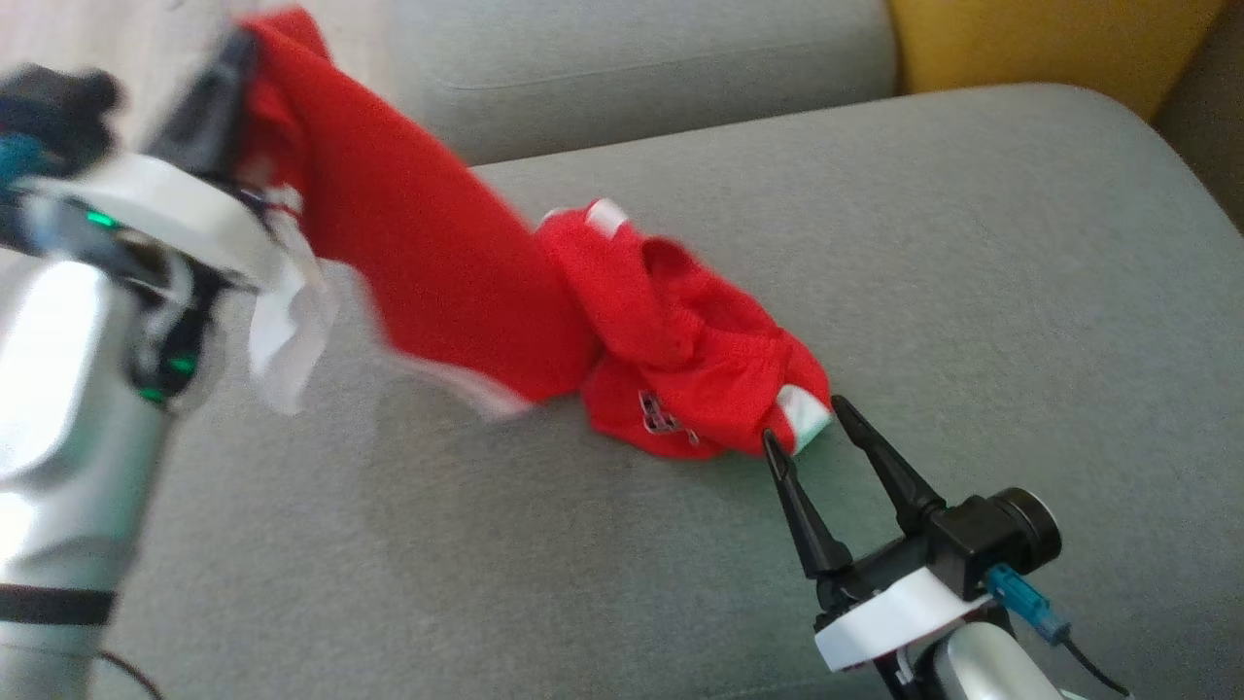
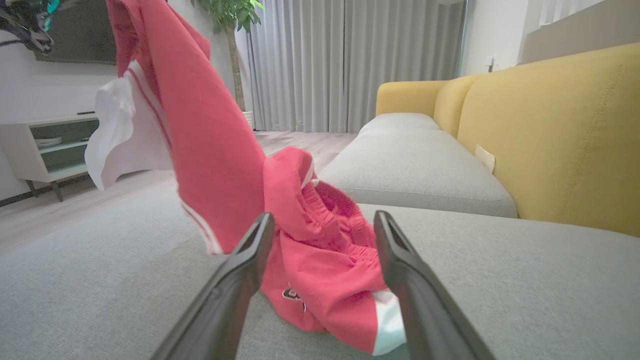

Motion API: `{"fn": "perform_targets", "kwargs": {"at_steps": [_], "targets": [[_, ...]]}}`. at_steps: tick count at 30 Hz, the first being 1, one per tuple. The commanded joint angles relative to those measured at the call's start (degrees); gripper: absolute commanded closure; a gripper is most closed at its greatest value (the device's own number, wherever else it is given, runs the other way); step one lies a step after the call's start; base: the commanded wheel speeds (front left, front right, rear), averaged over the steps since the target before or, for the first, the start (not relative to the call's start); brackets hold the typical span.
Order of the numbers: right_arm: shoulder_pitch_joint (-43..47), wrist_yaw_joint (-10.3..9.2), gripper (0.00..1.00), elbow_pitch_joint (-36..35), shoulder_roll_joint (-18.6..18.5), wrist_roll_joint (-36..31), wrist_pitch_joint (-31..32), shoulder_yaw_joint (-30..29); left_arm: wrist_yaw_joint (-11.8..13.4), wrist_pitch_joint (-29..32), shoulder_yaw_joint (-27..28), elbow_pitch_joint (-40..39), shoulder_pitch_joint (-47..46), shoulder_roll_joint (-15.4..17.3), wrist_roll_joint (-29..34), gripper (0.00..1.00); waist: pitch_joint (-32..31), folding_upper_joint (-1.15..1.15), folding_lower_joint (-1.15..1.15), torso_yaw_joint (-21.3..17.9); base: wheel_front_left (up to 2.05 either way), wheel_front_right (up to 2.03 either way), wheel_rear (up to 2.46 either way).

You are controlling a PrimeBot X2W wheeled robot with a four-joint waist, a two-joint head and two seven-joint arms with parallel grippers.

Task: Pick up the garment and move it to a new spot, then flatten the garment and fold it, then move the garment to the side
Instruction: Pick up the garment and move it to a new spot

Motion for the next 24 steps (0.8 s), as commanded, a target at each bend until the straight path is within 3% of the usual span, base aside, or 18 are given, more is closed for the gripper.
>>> {"fn": "perform_targets", "kwargs": {"at_steps": [1,13,19,24], "targets": [[-0.9,-0.04,0.0,-1.8,0.7,-0.3,-0.6,1.0,1.3,0.6,4.2,-3.4,-4.1,4.7,-0.4,1.0,-0.7,0.0,0.0,1.9,0.0,0.0,0.0],[0.4,-0.04,0.0,-1.6,0.4,-0.9,-0.6,0.9,5.6,2.1,11.2,-7.4,-2.7,15.3,-0.8,1.0,-0.3,0.0,0.0,8.9,0.0,0.0,0.0],[0.4,-0.04,0.0,-1.6,0.1,-0.9,-0.6,1.2,6.3,1.5,12.2,-5.7,-1.4,17.3,-0.6,1.0,0.8,0.0,0.0,11.0,0.0,0.0,0.0],[-0.6,-0.04,0.0,-2.1,-0.5,-1.0,-0.6,1.4,7.1,1.0,12.5,-2.0,3.0,15.4,-2.5,1.0,3.1,0.0,0.0,12.0,0.0,0.0,0.0]]}}
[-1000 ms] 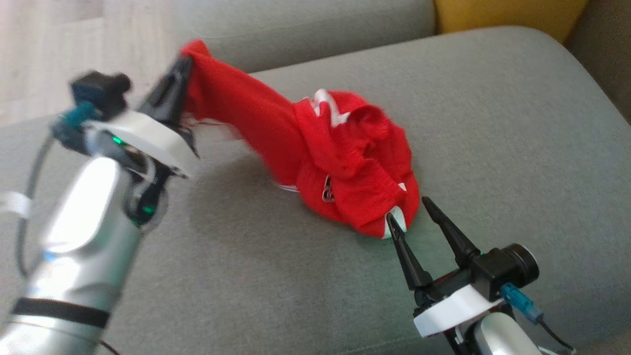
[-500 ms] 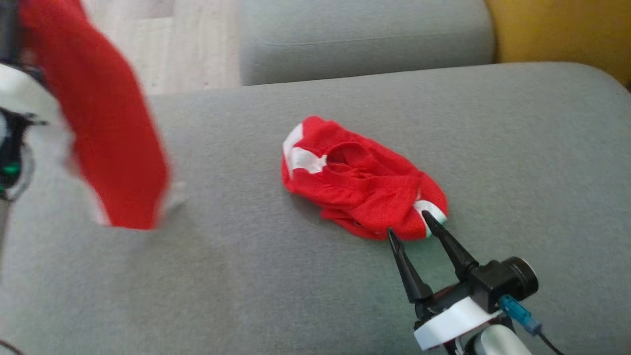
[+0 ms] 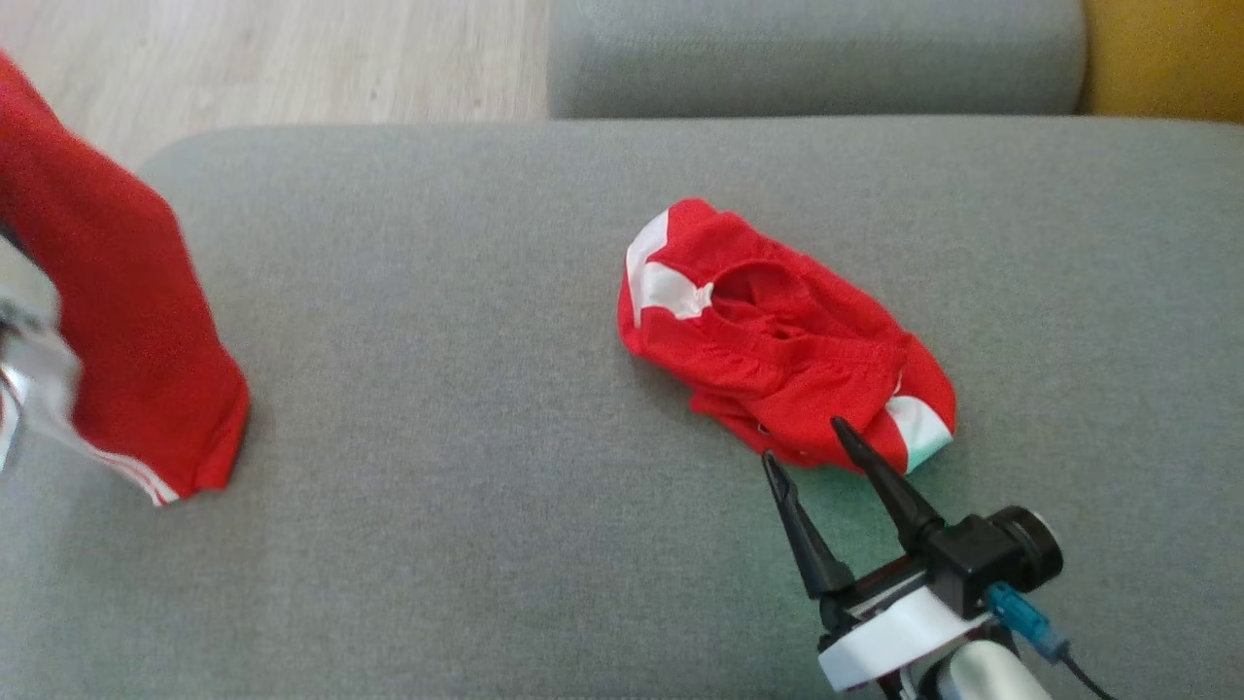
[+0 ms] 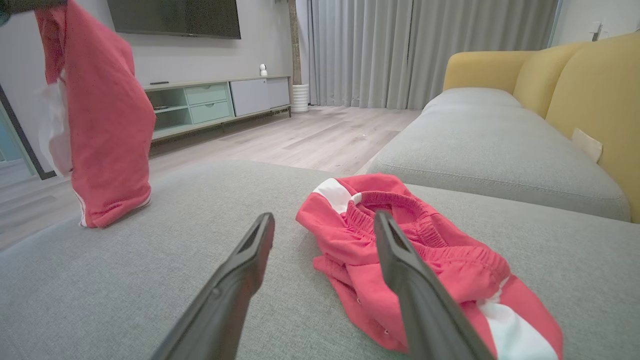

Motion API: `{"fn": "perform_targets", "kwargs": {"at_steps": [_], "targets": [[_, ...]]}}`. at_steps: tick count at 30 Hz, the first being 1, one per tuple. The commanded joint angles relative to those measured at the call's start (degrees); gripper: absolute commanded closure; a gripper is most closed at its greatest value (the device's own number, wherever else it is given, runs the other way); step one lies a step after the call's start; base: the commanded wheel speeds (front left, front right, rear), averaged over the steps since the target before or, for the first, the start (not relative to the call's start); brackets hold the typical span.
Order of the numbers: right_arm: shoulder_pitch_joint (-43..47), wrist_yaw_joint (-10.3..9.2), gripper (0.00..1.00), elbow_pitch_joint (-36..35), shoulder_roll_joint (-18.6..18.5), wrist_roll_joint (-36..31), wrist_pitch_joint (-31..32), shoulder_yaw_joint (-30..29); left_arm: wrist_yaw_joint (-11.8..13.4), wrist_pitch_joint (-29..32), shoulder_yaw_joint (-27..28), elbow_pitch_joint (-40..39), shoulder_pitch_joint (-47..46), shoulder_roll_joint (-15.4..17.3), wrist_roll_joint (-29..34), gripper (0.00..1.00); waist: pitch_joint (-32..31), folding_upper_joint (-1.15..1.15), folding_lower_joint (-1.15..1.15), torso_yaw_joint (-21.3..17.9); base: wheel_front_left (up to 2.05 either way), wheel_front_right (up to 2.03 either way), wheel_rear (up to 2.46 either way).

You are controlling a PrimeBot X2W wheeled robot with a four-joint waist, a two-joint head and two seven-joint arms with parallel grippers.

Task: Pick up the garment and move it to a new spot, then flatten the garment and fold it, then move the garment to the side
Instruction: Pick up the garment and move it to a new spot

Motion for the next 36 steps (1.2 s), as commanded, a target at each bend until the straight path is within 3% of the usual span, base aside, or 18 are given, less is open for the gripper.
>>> {"fn": "perform_targets", "kwargs": {"at_steps": [1,8,13,14,15,20,23,26,31,36], "targets": [[-2.9,-0.04,0.0,-2.1,-0.4,-0.5,-0.6,1.2,0.6,-0.5,2.6,-0.6,-0.8,1.7,-0.7,1.0,1.3,0.0,0.0,0.4,0.0,0.0,0.0],[-4.7,-0.04,0.0,-2.3,-1.7,-0.3,-0.6,1.2,2.5,-1.4,3.1,7.5,7.8,-3.7,-4.6,1.0,4.0,0.0,0.0,-0.3,0.0,0.0,0.0],[-4.7,-0.04,0.0,-1.4,-1.7,0.0,-0.6,1.1,2.1,-4.5,2.6,12.3,11.5,-6.0,-5.1,0.98,2.8,0.0,0.0,-1.6,0.0,0.0,0.0],[-4.6,-0.04,0.0,-1.2,-1.7,0.1,-0.6,1.1,2.0,-4.9,2.7,13.1,12.2,-6.4,-5.4,0.52,2.3,0.0,0.0,-1.9,0.0,0.0,0.0],[-4.5,-0.04,0.0,-0.6,-1.5,0.3,-0.6,1.1,2.2,-6.3,2.7,14.6,13.3,-6.0,-4.8,0.0,0.9,0.0,0.0,-2.7,0.0,0.0,0.0],[-4.1,-0.04,0.0,0.5,-1.0,0.7,-0.6,0.8,4.3,-8.8,2.2,10.4,16.7,-6.2,-1.5,0.0,-2.6,0.0,0.0,-4.8,0.0,0.0,0.0],[-4.6,-0.04,0.0,1.0,-0.6,0.8,-0.6,0.5,4.8,-9.2,2.0,4.1,19.8,-7.2,0.1,0.0,-4.0,0.0,0.0,-6.4,0.0,0.0,0.0],[-4.9,-0.04,0.0,1.5,-0.4,0.9,-0.6,0.0,7.3,-9.3,2.8,-5.0,23.8,-8.5,3.3,0.0,-5.1,0.0,0.0,-8.1,0.0,0.0,0.0],[-4.9,-0.04,0.0,2.2,0.1,3.1,-0.6,-1.4,10.7,-9.3,5.6,-20.7,33.6,-13.8,8.8,0.0,-6.2,0.0,0.0,-11.6,0.0,0.0,0.0],[-4.5,-0.04,0.0,3.1,-0.3,3.8,-0.6,-2.2,10.2,-9.3,6.2,-28.0,40.3,-19.2,13.5,0.0,-6.9,0.0,0.0,-13.6,0.0,0.0,0.0]]}}
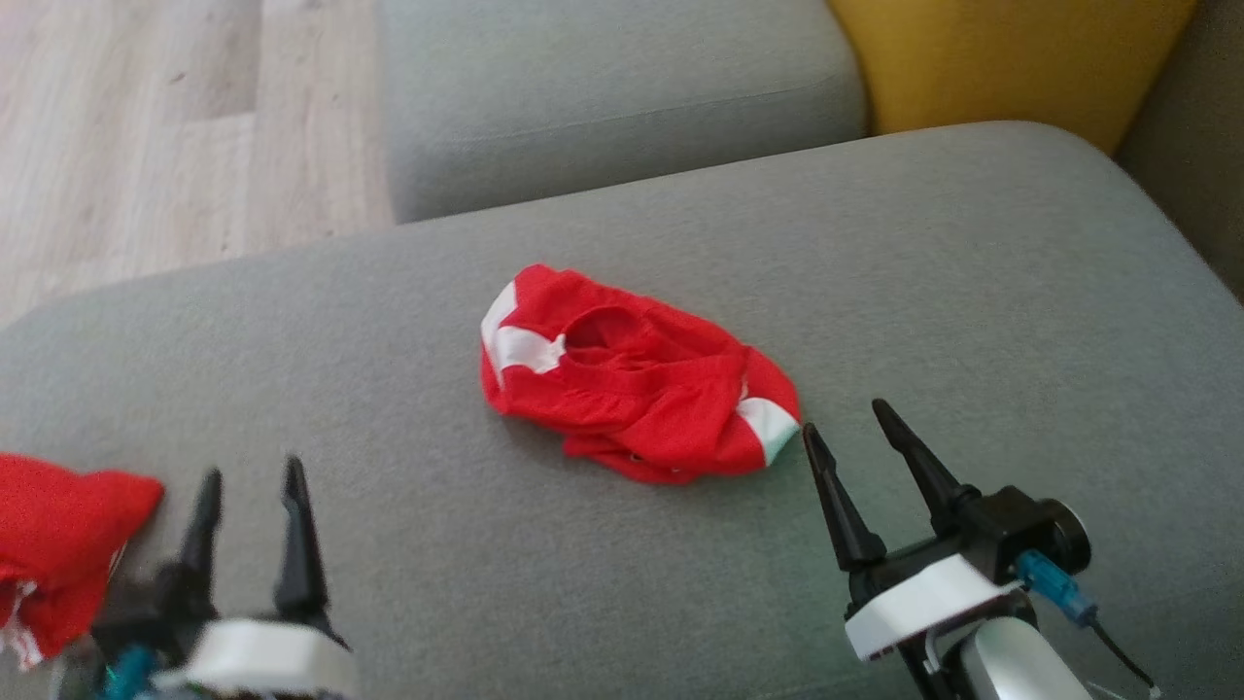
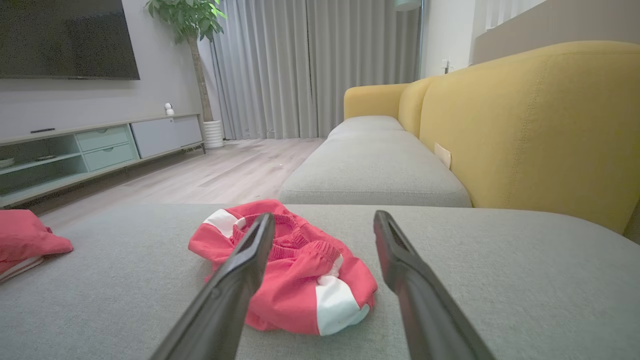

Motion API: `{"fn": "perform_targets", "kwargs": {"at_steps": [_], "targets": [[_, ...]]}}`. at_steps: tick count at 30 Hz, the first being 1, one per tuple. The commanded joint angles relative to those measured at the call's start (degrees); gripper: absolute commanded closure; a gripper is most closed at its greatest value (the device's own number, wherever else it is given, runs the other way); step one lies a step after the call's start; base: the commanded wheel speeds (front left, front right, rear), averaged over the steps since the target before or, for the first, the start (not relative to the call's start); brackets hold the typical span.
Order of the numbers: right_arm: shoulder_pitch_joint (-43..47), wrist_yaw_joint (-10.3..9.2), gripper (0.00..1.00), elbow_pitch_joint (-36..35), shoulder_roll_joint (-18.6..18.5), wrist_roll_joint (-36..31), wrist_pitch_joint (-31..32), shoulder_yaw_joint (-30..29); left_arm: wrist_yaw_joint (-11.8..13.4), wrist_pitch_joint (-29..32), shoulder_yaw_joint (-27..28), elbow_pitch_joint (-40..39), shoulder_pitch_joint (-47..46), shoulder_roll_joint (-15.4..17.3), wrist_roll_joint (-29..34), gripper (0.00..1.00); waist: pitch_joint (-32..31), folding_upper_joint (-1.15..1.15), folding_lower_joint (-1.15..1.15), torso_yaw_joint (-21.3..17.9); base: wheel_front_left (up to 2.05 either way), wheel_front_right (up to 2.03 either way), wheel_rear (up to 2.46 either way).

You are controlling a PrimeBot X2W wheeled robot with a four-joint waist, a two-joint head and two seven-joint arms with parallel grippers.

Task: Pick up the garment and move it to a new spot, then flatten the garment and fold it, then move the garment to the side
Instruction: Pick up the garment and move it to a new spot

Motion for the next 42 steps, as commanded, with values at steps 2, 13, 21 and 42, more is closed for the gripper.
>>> {"fn": "perform_targets", "kwargs": {"at_steps": [2,13,21,42], "targets": [[-1.0,-0.04,0.0,-1.2,-0.4,0.1,-0.6,1.0,-0.7,-0.7,2.8,-2.7,-1.1,-0.7,1.7,0.0,-0.8,0.0,0.0,-1.1,0.0,0.0,0.0],[1.9,-0.04,0.0,0.1,-0.6,0.1,-0.6,-0.3,-4.7,-0.7,6.0,-2.0,7.7,-9.2,9.8,0.0,-3.0,0.0,0.0,-0.4,0.0,0.0,0.0],[3.0,-0.04,0.0,0.2,-0.1,1.1,-0.6,0.1,-6.7,-0.7,7.5,-1.9,8.5,-10.4,11.2,0.0,-3.7,0.0,0.0,2.5,0.0,0.0,0.0],[3.9,-0.04,0.0,-0.6,-0.9,1.1,-0.6,0.3,-7.8,-0.7,6.5,-1.8,9.5,-10.7,11.1,0.0,-3.8,0.0,0.0,4.9,0.0,0.0,0.0]]}}
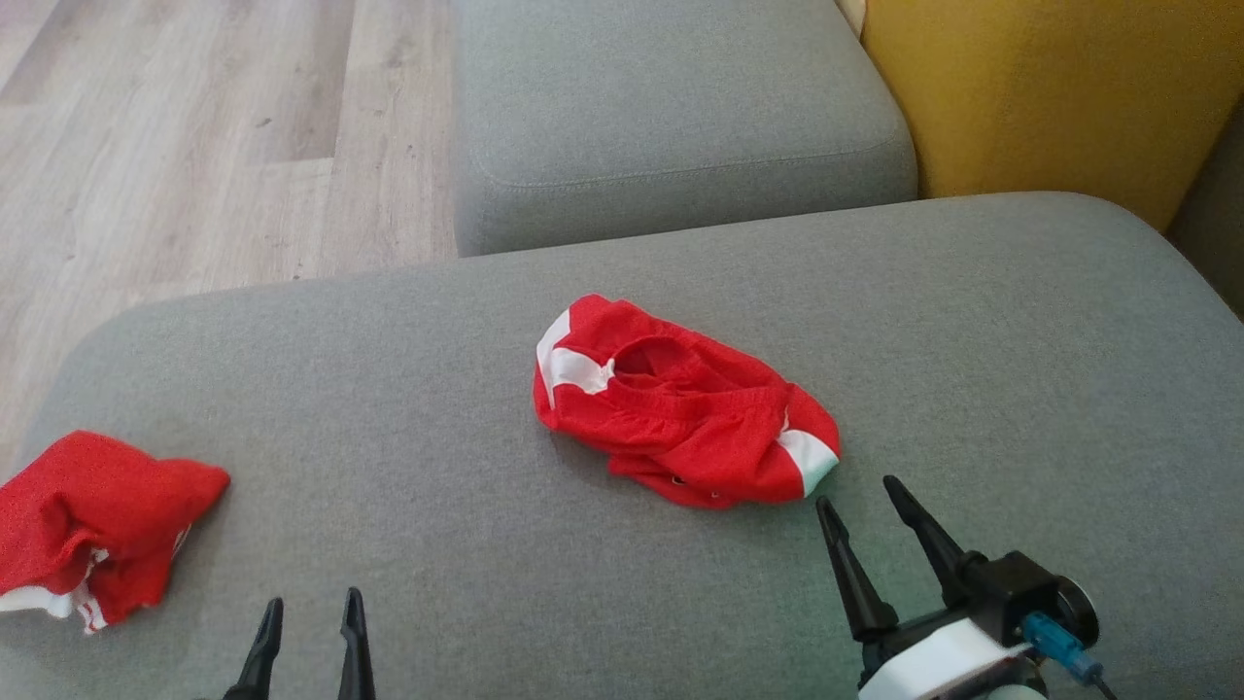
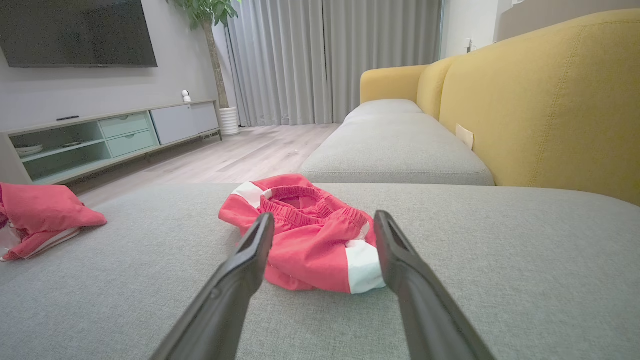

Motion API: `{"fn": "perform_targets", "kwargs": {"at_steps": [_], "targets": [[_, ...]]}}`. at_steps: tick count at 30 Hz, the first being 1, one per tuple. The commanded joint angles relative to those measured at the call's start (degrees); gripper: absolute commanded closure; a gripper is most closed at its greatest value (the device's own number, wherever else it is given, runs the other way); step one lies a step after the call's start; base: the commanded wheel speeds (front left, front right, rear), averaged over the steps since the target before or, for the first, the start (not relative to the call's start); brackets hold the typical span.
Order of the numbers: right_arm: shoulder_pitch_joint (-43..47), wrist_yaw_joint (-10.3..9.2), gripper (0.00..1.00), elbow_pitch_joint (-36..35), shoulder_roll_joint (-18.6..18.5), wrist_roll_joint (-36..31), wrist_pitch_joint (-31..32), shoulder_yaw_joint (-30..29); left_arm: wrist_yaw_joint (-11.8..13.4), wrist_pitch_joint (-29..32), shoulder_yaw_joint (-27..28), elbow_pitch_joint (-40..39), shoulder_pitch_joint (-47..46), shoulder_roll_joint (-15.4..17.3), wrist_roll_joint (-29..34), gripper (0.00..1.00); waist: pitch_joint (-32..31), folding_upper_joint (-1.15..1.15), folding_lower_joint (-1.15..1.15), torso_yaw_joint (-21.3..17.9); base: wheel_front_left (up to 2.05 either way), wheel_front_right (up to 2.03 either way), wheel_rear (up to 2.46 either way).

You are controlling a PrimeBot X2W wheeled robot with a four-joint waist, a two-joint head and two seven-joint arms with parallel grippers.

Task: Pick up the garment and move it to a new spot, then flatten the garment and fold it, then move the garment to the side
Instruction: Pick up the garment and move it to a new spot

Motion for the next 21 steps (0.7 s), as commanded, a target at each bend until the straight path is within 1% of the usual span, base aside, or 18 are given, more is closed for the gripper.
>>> {"fn": "perform_targets", "kwargs": {"at_steps": [1,11,21], "targets": [[-2.0,-0.04,0.0,-2.0,-0.5,0.3,-0.6,0.8,-0.3,-0.7,1.6,-2.2,-2.7,-0.5,-0.4,0.0,0.0,0.0,0.0,0.1,0.0,0.0,0.0],[-1.6,-0.04,0.0,-2.2,0.0,0.0,-0.6,0.0,-0.7,-0.7,1.5,-2.6,-2.7,-0.5,0.5,0.0,0.2,0.0,0.0,1.0,0.0,0.0,0.0],[-1.4,-0.04,0.0,-2.1,0.5,-0.1,-0.6,-0.9,-1.0,-0.7,1.3,-2.8,-2.8,-0.5,2.7,0.0,0.7,0.0,0.0,1.5,0.0,0.0,0.0]]}}
